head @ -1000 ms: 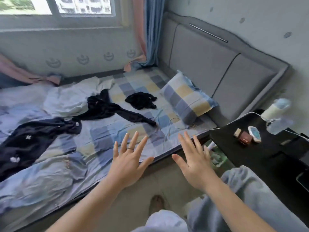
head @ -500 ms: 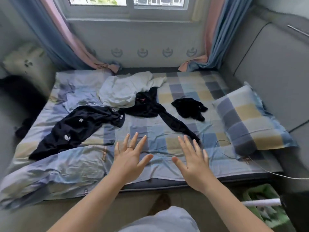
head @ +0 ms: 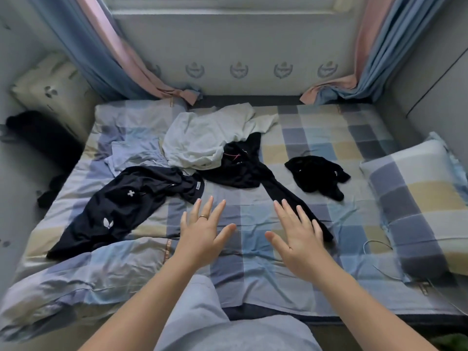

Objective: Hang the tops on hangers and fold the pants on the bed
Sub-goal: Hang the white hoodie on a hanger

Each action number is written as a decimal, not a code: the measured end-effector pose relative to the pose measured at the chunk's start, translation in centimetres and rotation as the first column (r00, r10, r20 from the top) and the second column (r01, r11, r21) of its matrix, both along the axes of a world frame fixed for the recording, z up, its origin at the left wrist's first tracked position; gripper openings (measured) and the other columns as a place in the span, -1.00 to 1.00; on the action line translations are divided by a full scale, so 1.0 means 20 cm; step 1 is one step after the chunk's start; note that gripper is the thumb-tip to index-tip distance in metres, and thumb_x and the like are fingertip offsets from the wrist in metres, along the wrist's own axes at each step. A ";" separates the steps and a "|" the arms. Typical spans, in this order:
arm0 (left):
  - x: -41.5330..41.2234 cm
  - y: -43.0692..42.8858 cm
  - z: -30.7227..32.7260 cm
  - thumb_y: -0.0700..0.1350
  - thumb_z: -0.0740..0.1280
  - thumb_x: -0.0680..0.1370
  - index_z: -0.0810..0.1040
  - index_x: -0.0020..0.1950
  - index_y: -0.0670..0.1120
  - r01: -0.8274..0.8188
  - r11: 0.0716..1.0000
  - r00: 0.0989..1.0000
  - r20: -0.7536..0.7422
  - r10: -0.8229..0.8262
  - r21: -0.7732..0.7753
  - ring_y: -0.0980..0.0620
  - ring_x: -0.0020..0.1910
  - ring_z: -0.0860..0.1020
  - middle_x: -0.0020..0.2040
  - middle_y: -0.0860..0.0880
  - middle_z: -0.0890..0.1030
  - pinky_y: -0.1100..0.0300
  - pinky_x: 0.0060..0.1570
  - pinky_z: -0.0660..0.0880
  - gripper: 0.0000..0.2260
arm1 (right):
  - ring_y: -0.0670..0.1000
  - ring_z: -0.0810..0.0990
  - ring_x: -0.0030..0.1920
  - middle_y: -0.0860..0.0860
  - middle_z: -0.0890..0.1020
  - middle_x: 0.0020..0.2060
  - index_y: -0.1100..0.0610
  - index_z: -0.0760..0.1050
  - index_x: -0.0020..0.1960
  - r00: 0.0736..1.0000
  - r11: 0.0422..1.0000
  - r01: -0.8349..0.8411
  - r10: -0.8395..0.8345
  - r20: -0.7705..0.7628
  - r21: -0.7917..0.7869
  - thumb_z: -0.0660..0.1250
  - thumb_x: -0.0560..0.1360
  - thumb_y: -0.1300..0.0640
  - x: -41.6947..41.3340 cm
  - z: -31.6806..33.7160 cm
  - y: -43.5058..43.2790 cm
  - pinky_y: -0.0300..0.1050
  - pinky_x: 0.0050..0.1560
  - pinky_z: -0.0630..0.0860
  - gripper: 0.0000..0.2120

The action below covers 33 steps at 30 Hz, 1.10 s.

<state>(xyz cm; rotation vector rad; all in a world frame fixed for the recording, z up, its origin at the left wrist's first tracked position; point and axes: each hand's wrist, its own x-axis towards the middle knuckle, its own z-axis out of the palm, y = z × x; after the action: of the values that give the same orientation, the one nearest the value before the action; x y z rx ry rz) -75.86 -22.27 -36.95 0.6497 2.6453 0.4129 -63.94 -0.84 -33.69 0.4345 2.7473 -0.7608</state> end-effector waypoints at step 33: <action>-2.85 -0.28 -2.01 0.27 0.19 0.60 -0.05 0.63 0.13 0.199 0.965 0.980 0.016 -0.200 -0.172 -0.17 0.62 -0.12 0.66 -0.07 -0.07 -0.23 0.53 -0.01 -0.31 | 0.11 -0.11 0.62 -0.04 -0.09 0.63 -0.10 -0.24 0.62 0.978 0.968 -0.019 -0.033 0.204 0.251 0.27 0.59 -0.15 -2.86 -2.02 -0.36 0.18 0.55 0.08 -0.16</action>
<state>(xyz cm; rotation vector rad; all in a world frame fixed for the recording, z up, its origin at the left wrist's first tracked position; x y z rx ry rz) -132.78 -27.78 -77.07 0.8486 2.5477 0.1224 -121.18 -8.10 -74.17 0.5414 2.6517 -0.3440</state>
